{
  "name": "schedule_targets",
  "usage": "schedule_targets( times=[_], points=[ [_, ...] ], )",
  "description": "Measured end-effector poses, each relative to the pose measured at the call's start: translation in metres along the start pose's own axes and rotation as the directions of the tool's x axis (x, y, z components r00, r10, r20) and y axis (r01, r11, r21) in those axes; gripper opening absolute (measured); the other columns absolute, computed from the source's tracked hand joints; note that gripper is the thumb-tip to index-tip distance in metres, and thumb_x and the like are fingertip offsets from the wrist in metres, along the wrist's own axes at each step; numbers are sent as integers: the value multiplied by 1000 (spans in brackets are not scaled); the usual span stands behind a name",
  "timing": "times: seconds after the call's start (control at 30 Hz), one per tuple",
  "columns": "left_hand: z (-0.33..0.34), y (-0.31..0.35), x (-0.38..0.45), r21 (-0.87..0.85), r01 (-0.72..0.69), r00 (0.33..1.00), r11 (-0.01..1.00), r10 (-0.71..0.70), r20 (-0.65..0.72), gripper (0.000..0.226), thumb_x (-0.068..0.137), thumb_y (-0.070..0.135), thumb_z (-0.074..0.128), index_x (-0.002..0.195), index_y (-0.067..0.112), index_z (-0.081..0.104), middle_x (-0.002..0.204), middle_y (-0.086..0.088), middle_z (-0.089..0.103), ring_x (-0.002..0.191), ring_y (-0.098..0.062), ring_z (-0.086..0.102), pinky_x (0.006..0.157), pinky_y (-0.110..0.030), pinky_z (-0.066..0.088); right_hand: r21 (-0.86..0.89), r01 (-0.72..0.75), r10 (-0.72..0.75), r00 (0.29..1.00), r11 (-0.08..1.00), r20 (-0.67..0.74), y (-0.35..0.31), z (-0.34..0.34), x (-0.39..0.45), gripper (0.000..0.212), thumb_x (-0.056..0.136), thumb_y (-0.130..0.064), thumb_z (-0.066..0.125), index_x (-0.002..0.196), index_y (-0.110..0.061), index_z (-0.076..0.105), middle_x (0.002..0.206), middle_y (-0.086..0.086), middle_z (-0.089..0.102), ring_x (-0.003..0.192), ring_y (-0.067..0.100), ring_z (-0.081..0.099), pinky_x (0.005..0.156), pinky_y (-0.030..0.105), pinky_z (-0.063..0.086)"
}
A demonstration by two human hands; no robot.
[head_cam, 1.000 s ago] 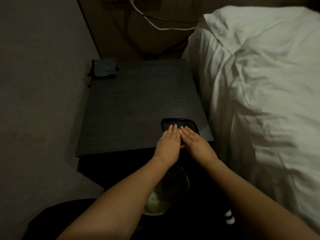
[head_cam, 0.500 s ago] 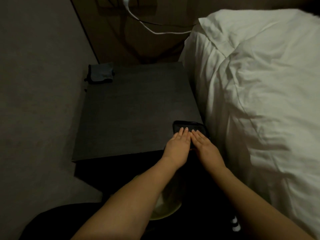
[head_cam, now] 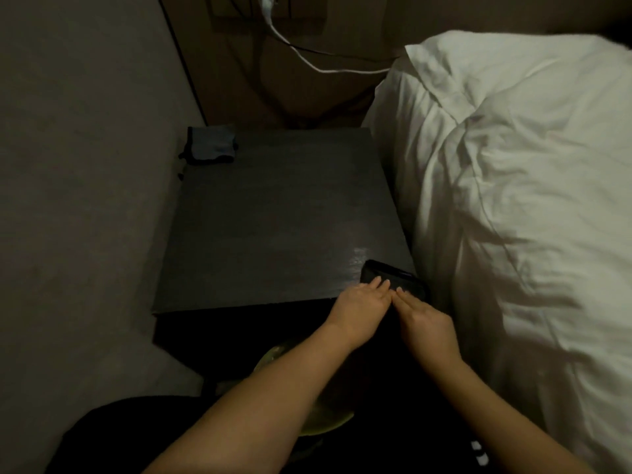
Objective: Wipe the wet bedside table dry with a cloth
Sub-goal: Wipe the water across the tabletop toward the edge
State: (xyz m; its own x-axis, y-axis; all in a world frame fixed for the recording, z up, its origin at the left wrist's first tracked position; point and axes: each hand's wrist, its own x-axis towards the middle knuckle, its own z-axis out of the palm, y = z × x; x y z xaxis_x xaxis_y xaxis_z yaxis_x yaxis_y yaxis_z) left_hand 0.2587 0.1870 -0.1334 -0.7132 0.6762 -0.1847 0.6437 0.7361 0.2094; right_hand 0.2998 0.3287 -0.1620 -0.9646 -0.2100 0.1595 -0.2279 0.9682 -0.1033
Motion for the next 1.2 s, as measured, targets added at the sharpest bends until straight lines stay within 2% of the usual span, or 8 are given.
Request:
schedule_targets(
  times=[0.1,0.27,0.37,0.53,0.63,0.83,1.0,1.2],
  points=[
    [-6,-4,-15,4,-27,999,1000,27,35,47,92,2,42,140,7,43,155,-11,33,143,-23,31,111,-38,35,79,44,-50,996,996,80,-7,-15,-4,38,57,-18,83,92,-20,70,79,-2,75,61,13,70,43,20,50],
    [-47,-15,-8,-22,29,996,999,-31,-86,34,88,11,48,120,15,59,123,-8,63,112,-31,61,86,-40,49,92,59,-57,998,994,-21,-5,-45,29,23,71,-27,55,87,-17,69,76,4,74,65,24,70,50,29,54],
    [-82,-24,19,-21,51,985,998,-54,-164,29,89,18,51,114,17,64,118,-10,65,108,-32,62,83,-40,50,59,45,-41,997,997,-59,8,-65,68,19,71,-28,66,85,-15,68,79,9,73,71,30,69,57,34,53],
    [-108,-46,71,9,98,971,995,-93,-218,33,92,16,47,124,16,57,124,-11,61,112,-32,59,86,-40,48,48,61,-50,977,997,-209,24,-75,130,29,73,-26,52,90,-13,71,83,12,74,71,31,70,55,31,51],
    [-95,-53,93,13,164,964,986,-158,-214,32,96,12,41,125,10,54,125,-13,60,112,-34,60,87,-42,49,80,68,-53,983,994,-176,36,-57,148,21,74,-13,68,95,-11,69,95,12,74,81,29,71,61,31,54],
    [-41,-60,107,18,149,989,989,-149,-28,45,99,3,30,143,0,34,153,-18,33,143,-28,30,111,-38,34,211,-78,25,970,974,243,49,1,148,52,88,3,44,139,-6,38,148,19,34,131,31,44,104,34,38],
    [-25,-50,100,-36,152,988,988,-152,-4,49,97,-1,31,146,2,30,159,-14,21,147,-27,19,116,-37,27,314,-206,146,968,927,205,41,15,124,52,88,4,44,138,-10,41,149,16,34,137,25,35,109,31,31],
    [-12,-25,48,-95,175,984,980,-172,43,55,95,1,42,148,1,25,159,-15,16,148,-26,15,118,-35,22,303,-199,107,949,932,296,19,2,75,54,89,4,45,140,-12,37,150,9,33,140,20,30,112,33,29]
  ],
)
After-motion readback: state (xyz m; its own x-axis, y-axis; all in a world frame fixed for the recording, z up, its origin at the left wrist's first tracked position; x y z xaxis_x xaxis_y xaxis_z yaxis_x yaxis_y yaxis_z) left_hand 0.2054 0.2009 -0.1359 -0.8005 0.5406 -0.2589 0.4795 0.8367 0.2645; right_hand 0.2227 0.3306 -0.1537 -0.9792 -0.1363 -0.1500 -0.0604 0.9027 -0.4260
